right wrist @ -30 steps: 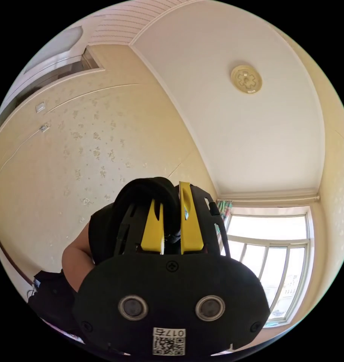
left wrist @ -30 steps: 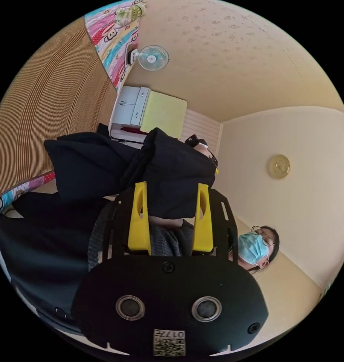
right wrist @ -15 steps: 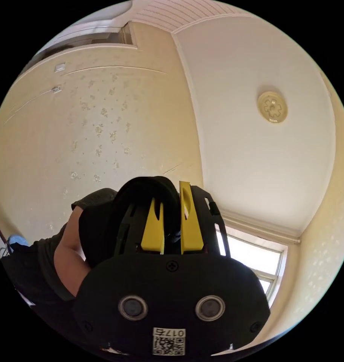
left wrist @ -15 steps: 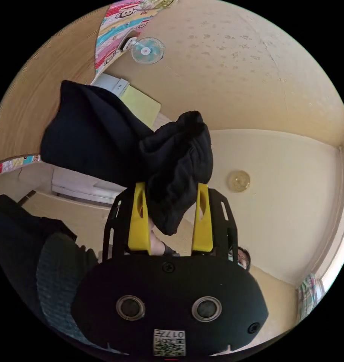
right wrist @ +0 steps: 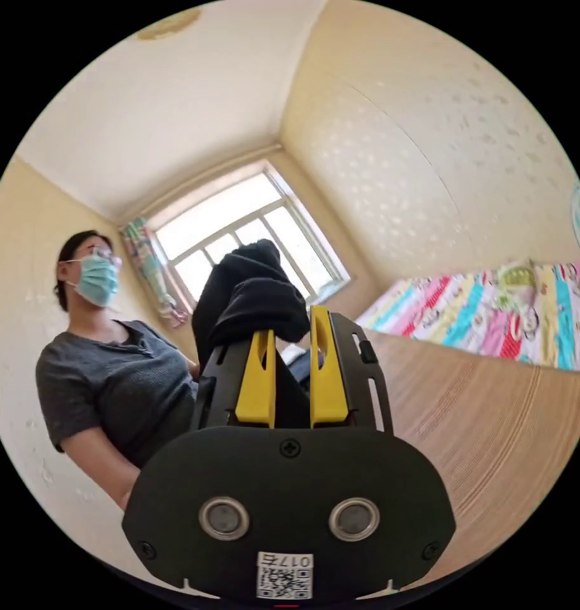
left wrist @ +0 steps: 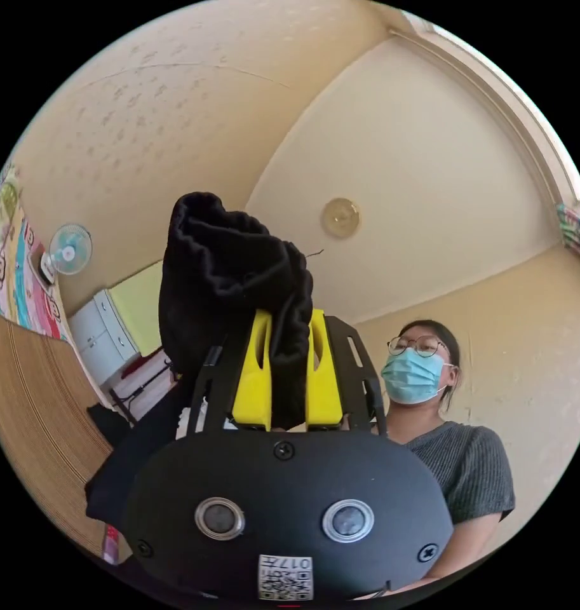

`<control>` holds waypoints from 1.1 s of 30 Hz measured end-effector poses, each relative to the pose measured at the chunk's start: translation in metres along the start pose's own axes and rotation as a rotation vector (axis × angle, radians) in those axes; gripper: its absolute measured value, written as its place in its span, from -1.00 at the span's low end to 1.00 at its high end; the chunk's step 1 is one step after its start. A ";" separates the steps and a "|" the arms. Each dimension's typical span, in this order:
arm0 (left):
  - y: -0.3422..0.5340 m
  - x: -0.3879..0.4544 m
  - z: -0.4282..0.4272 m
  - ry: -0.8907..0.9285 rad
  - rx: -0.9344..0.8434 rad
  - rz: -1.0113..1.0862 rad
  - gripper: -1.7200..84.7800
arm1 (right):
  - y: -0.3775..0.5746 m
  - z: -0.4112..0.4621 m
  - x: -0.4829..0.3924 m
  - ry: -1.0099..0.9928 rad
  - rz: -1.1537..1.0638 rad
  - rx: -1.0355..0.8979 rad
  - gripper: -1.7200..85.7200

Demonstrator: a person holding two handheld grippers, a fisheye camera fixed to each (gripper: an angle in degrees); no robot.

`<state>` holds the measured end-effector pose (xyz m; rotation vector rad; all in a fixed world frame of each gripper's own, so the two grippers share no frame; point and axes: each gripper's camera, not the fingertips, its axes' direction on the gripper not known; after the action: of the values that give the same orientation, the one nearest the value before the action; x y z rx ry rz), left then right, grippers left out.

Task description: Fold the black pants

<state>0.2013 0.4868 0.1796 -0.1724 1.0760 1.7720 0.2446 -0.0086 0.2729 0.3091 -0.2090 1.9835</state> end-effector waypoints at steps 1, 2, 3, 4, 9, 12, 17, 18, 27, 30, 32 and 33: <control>0.001 0.006 0.005 -0.022 -0.014 0.037 -0.77 | 0.005 0.016 0.018 0.095 0.113 -0.109 -0.83; 0.006 0.014 0.017 -0.062 -0.048 0.099 -0.78 | 0.013 0.020 0.038 0.197 0.251 -0.146 -0.83; 0.015 0.018 0.027 -0.098 -0.076 0.157 -0.78 | 0.018 0.016 0.048 0.238 0.324 -0.135 -0.83; 0.021 0.019 0.032 -0.121 -0.092 0.181 -0.78 | 0.028 0.002 0.062 0.259 0.427 -0.068 -0.82; 0.092 -0.016 0.069 -0.381 -0.186 0.200 -0.80 | 0.012 0.013 0.010 0.148 0.194 -0.041 -0.75; 0.139 -0.053 0.096 -0.518 -0.277 0.161 -0.80 | -0.005 0.086 -0.032 0.170 0.047 -0.230 -0.51; 0.220 -0.103 0.149 -0.655 -0.528 0.138 -0.80 | 0.012 0.126 -0.015 0.075 -0.002 -0.202 -0.45; 0.234 -0.106 0.155 -0.692 -0.553 0.148 -0.80 | 0.016 0.123 -0.009 0.045 0.000 -0.189 -0.47; 0.268 -0.121 0.165 -0.634 -0.646 0.063 -0.68 | 0.055 0.076 0.080 -0.542 0.081 0.110 -0.68; 0.270 -0.114 0.145 -0.488 -0.570 0.028 -0.67 | 0.064 0.063 0.093 -0.648 0.059 0.169 -0.71; 0.273 -0.106 0.127 -0.472 -0.483 0.005 -0.67 | 0.066 0.053 0.090 -0.627 0.026 0.140 -0.73; 0.278 -0.098 0.111 -0.567 -0.396 -0.027 -0.66 | 0.066 0.051 0.088 -0.601 0.019 0.125 -0.73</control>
<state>0.0617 0.4759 0.4617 0.0758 0.3151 1.8367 0.1561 0.0251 0.3479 0.9863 -0.4691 1.8779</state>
